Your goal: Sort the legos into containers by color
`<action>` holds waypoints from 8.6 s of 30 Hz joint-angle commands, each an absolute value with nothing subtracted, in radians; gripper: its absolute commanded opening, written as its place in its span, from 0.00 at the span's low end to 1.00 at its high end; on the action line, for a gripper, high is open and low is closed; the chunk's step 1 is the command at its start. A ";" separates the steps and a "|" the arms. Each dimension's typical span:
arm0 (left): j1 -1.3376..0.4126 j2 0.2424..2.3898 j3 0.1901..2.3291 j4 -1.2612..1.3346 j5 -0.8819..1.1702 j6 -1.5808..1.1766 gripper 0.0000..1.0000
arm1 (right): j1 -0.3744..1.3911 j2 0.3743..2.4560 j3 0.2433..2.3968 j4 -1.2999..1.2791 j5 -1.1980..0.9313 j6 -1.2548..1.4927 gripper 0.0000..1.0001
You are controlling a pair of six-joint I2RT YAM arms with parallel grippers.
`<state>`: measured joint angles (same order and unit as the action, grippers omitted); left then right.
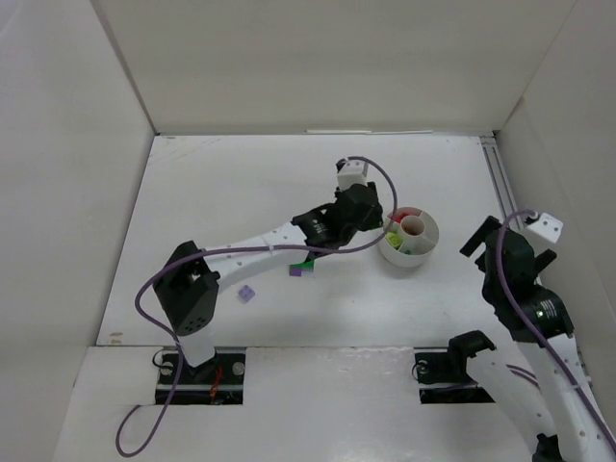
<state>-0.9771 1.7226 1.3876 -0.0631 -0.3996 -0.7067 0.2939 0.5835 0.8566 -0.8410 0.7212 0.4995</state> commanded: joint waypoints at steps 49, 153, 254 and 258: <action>-1.344 2.168 1.531 0.541 -1.310 -0.701 0.28 | 0.285 0.457 0.914 -0.931 0.830 0.574 1.00; -0.962 1.279 0.946 -0.318 -0.775 -1.129 0.99 | 0.623 1.100 0.821 -0.448 0.667 0.850 0.34; -0.810 1.465 0.891 0.015 -0.101 -0.716 0.42 | 0.468 0.761 0.652 -0.264 -0.120 -0.054 0.93; -0.810 1.477 0.904 0.060 -0.014 -0.703 0.40 | 0.468 0.761 0.609 -0.194 -0.273 -0.097 0.93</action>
